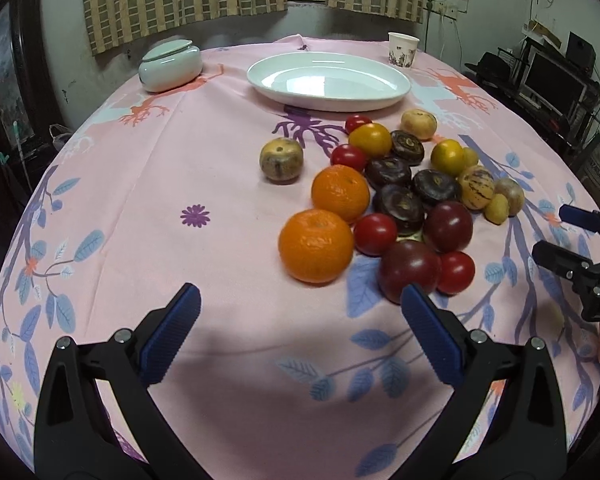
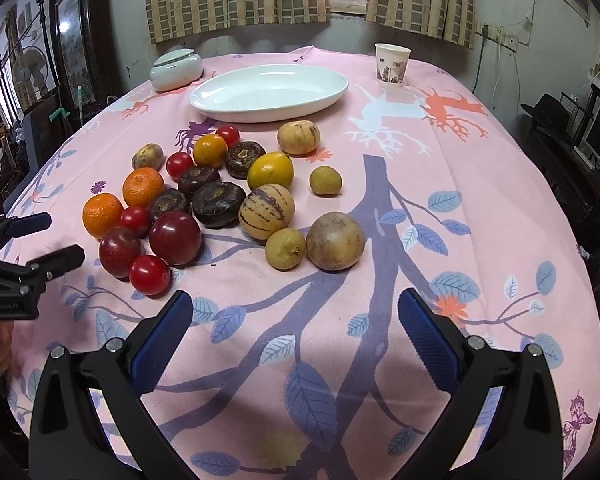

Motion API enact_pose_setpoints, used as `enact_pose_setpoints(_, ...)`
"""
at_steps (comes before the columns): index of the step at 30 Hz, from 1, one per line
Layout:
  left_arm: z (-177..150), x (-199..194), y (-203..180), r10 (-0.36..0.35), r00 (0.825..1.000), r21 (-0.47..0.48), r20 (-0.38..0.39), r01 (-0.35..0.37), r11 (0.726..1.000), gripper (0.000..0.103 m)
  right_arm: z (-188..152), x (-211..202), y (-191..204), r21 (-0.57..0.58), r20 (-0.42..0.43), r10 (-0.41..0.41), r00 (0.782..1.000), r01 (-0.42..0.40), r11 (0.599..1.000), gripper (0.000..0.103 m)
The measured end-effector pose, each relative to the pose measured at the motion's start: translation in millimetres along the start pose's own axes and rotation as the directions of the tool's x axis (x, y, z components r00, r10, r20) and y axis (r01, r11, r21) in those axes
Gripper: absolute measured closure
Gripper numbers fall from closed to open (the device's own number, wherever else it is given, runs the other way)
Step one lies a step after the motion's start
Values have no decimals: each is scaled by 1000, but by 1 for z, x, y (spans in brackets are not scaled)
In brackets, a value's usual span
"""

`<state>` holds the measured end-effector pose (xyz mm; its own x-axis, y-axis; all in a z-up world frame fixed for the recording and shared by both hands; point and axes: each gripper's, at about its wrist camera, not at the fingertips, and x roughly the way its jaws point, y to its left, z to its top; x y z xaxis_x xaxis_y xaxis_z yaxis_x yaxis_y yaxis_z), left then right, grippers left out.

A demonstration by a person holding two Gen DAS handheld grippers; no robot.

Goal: Organize fruits
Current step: 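Grasp the orange with the left gripper while the right gripper grasps a brown round fruit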

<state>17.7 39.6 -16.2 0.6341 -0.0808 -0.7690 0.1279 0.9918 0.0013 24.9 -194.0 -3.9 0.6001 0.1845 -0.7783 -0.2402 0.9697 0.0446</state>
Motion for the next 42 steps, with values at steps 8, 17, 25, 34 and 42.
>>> enact_pose_setpoints(8,11,19,-7,46,999,114,-14,-45,992,2,4,-1,-8,8,7,11,1000,-11,1000,1)
enact_pose_setpoints(17,19,46,-2,-30,994,88,-103,39,995,44,4,1,-25,37,-14,-3,1000,3,999,1)
enact_pose_setpoints(25,20,47,-9,-60,996,102,-61,66,993,58,16,6,-30,-29,-45,-72,996,70,997,1)
enact_pose_setpoints(34,22,49,2,-132,989,35,-66,135,990,58,33,40,-26,-207,-129,-166,978,137,969,1)
enact_pose_setpoints(42,21,49,-1,-133,989,34,-68,135,990,58,29,42,-24,-303,-80,-226,971,193,933,5)
